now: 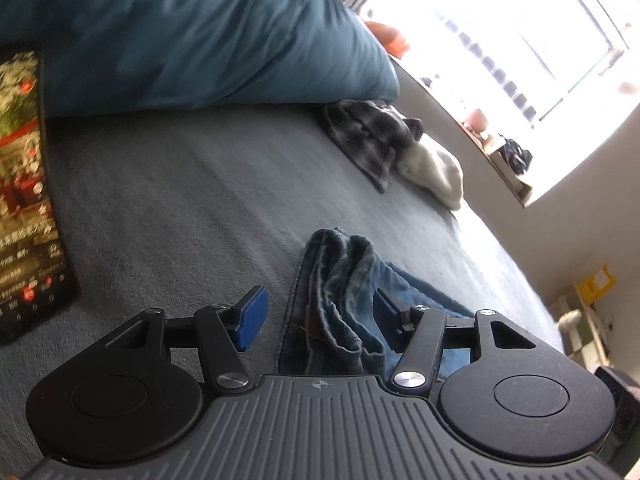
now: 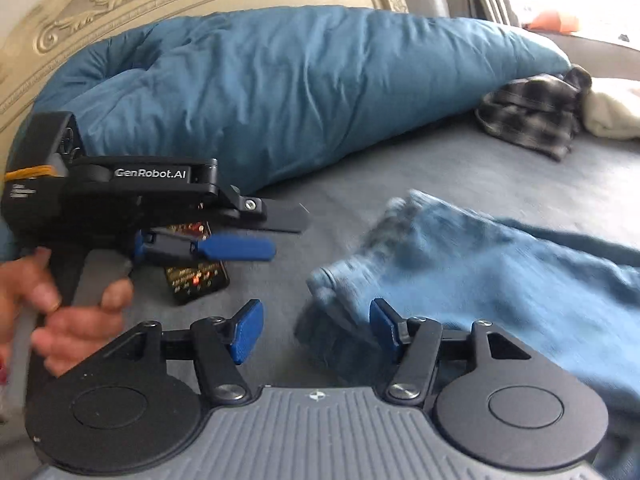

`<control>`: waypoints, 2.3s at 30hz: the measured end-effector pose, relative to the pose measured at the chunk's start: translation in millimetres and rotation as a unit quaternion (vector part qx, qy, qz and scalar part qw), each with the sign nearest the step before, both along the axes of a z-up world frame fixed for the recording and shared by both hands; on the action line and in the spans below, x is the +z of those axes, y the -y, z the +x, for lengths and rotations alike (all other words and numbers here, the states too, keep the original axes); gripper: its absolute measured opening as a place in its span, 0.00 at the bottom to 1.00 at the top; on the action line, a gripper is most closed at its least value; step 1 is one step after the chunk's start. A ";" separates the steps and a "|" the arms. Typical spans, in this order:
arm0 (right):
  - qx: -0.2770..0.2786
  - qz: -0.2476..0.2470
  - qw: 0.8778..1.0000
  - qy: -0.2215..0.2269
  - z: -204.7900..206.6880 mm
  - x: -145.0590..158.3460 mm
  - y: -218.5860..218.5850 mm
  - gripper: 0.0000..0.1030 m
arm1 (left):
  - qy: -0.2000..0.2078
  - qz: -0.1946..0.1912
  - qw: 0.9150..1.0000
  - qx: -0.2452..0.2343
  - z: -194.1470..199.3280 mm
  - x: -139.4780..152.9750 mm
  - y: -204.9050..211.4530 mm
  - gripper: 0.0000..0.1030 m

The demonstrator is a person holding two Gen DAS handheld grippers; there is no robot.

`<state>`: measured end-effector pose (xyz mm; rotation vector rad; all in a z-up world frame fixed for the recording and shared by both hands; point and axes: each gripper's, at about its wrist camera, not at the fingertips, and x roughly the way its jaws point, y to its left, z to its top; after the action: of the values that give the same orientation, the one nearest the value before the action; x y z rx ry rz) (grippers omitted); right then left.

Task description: Fold clothes

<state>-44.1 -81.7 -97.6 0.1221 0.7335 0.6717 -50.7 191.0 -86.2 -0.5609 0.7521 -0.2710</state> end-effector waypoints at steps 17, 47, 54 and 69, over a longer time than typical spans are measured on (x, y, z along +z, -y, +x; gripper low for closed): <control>-0.009 -0.045 0.997 0.063 0.3 2.0 -2.3 0.35 | -0.034 -0.031 0.999 -0.008 0.4 -14.5 -1.5 0.37; -0.003 -0.018 0.999 0.040 8.0 -22.2 -19.0 0.08 | 0.003 -0.033 0.999 0.006 15.0 0.6 -2.7 0.36; -0.002 -0.019 0.999 0.042 -3.6 -2.0 10.8 0.26 | 0.095 0.026 0.990 -0.100 42.2 36.7 63.8 0.36; -0.312 -0.092 0.943 0.070 -34.8 24.8 227.2 0.24 | 0.020 0.154 0.985 -0.081 54.2 -29.5 89.1 0.35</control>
<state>-78.9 -308.9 -72.8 0.1260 0.5707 0.0036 3.5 101.9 -115.6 -0.2014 0.7841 -0.3096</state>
